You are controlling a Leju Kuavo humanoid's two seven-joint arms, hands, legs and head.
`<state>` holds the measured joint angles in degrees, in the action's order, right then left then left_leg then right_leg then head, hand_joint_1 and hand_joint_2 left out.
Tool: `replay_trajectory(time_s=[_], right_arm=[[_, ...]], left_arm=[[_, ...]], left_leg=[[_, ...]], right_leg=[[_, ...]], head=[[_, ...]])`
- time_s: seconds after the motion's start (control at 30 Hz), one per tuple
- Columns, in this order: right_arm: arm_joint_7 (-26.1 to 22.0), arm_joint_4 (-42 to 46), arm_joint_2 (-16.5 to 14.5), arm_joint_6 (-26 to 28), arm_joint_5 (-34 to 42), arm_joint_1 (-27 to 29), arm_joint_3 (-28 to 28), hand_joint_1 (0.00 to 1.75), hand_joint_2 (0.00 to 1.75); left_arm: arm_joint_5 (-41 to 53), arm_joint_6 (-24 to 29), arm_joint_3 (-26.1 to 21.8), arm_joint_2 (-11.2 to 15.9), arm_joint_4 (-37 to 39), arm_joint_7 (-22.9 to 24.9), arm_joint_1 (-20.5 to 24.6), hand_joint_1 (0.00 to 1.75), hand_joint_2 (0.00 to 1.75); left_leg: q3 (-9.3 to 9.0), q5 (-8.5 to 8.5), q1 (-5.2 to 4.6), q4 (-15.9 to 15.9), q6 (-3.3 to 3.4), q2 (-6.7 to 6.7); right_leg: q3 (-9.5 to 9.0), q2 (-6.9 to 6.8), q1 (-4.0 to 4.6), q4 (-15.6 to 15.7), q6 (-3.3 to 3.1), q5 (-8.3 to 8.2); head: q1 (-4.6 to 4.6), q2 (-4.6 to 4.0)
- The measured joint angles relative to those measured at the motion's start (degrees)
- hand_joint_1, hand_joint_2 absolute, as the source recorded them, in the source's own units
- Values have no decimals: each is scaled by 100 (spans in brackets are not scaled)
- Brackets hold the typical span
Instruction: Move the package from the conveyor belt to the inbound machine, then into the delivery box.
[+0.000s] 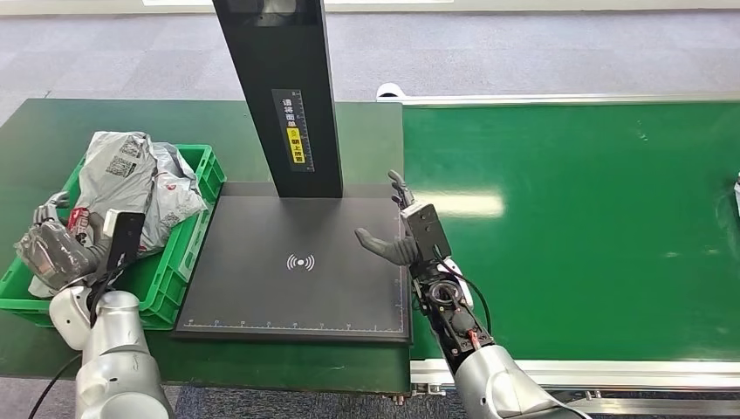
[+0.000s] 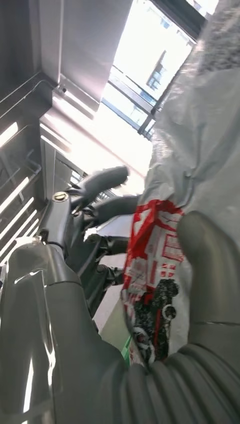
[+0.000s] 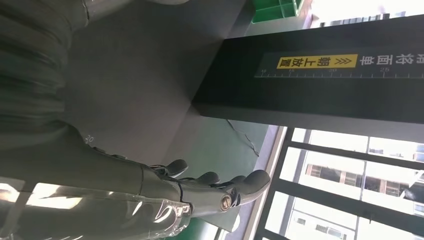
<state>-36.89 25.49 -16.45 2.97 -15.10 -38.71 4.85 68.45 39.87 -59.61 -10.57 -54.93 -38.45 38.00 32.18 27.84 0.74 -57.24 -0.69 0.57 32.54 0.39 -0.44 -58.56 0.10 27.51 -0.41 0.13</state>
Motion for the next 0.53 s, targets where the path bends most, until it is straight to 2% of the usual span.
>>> replay_trajectory(time_s=[0.07,0.17,0.3,0.53], right_arm=[[0,0,-1,1,-1,0,2,0,175],[10,0,-2,12,-2,-2,4,0,175],[30,3,-2,29,15,-2,5,0,175],[39,11,2,51,84,0,28,0,175]], left_arm=[[-701,3,104,-84,-248,-112,-98,0,175],[-1586,5,512,-198,-745,-150,-330,0,175],[-2076,4,1087,-314,-1165,-156,-577,0,175],[-3190,4,1838,-344,-1338,-157,-815,0,175]], left_leg=[[0,0,0,0,0,0],[2,0,0,-1,0,4],[5,0,0,0,0,4],[4,0,0,-1,0,4]], right_leg=[[1,0,0,0,0,0],[2,-2,0,0,0,1],[3,-3,0,1,0,1],[3,-3,0,1,0,0]], head=[[0,-1],[0,-1],[0,0],[-1,0]])
